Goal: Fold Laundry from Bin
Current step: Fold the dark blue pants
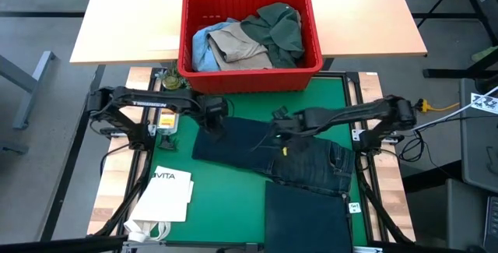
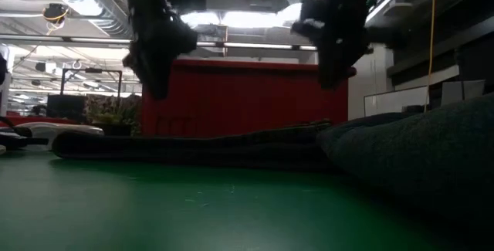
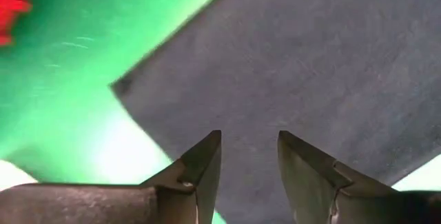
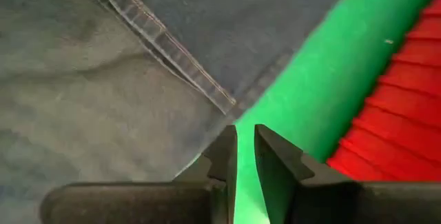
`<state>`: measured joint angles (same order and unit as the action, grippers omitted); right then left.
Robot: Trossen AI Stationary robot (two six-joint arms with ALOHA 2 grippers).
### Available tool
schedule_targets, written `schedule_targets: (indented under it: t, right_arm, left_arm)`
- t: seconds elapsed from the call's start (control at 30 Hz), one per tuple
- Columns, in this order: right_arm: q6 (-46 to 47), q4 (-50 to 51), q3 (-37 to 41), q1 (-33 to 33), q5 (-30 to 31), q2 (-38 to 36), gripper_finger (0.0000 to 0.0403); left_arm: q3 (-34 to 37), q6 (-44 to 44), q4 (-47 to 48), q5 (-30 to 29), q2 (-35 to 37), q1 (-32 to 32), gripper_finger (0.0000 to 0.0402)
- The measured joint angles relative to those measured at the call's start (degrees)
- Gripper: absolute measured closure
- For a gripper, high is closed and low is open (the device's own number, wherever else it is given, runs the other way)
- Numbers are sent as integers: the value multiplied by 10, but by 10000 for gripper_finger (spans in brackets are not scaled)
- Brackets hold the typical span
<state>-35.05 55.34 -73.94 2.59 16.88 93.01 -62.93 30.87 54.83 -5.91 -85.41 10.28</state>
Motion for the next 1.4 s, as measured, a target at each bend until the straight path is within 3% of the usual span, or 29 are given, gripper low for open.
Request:
schedule_targets:
  t: [0.27, 0.53, 0.77, 1.07, 1.2, 1.4]
  right_arm:
    - [74, -2, 139, 0, 0, -210, 349]
    - [225, -22, 268, 0, 0, -378, 349]
    - [258, -30, 280, 0, -15, -398, 349]
    - [258, -35, 279, 0, -20, -380, 346]
    - [258, -44, 279, 0, -20, -366, 311]
    - [258, -43, 279, 0, -20, -347, 222]
  left_arm:
    - [-1, 13, 85, -67, 138, -19, 265]
    - [-1, 84, 94, -71, 220, -74, 265]
    - [0, 92, 93, -66, 218, -90, 253]
    - [0, 105, 98, -66, 196, -81, 187]
    - [3, 160, 105, -59, 179, -84, 167]
    - [58, 210, 84, -17, 167, -86, 165]
